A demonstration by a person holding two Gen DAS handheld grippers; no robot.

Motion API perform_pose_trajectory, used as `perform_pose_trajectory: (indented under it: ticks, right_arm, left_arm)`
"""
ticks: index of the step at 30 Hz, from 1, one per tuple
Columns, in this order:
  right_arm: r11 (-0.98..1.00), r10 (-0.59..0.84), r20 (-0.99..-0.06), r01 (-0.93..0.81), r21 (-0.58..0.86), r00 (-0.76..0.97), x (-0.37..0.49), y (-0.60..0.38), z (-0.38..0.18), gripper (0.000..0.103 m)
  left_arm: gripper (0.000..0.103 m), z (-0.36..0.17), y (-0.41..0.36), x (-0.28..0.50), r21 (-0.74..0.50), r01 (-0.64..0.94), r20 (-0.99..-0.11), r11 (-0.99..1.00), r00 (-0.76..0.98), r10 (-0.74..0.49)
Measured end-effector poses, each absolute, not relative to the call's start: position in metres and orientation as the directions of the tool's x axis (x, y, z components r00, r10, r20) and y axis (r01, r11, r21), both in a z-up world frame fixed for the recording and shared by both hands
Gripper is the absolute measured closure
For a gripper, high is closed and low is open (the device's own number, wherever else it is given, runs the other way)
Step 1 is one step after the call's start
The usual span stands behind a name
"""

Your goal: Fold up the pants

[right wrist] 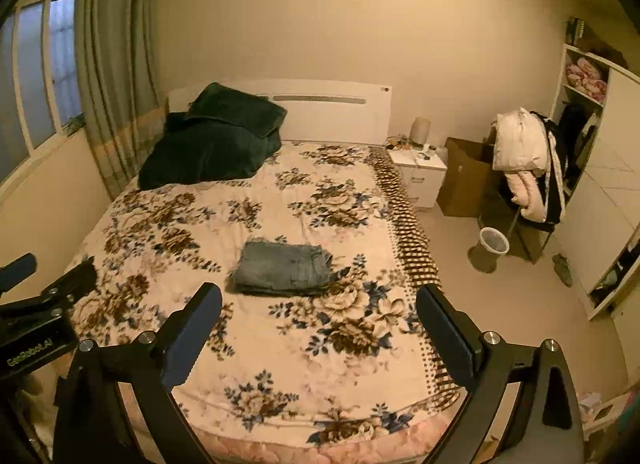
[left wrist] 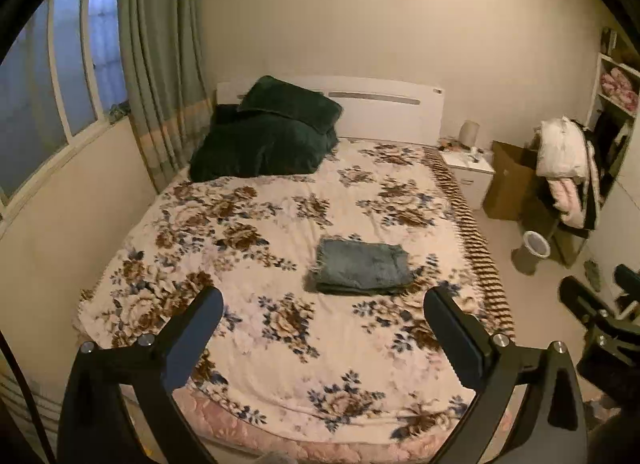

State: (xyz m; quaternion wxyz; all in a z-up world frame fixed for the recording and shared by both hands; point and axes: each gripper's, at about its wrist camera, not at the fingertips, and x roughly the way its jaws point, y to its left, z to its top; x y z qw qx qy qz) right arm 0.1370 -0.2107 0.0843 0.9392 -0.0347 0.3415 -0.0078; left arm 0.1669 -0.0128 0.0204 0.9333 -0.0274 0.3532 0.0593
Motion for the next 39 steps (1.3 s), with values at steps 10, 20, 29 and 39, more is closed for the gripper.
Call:
perform_pose_trajectory:
  ticks: [10, 20, 29, 39]
  right_arm:
    - [0.994, -0.097, -0.675, 0.036, -0.104, 0.732, 0.2, -0.217, 0.041, 0.003]
    - [0.993, -0.111, -0.711, 0.057, -0.098, 0.694, 0.23, -0.226, 0.002, 0.003]
    - [0.995, -0.1, -0.721, 0.052, -0.088, 0.685, 0.237, -0.222, -0.009, 0.003]
    - [0.996, -0.087, -0.72, 0.048, -0.074, 0.689, 0.236, -0.211, -0.011, 0.003]
  left_arm:
    - [0.0, -0.017, -0.017, 0.203, 0.031, -0.154, -0.697, 0.988, 0.704, 0.132]
    - [0.0, -0.031, -0.021, 0.221, 0.033, -0.139, -0.724, 0.99, 0.679, 0.12]
    - [0.0, -0.029, -0.018, 0.228, 0.035, -0.137, -0.722, 0.99, 0.681, 0.119]
    - [0.0, -0.024, -0.015, 0.229, 0.047, -0.134, -0.715, 0.99, 0.688, 0.127]
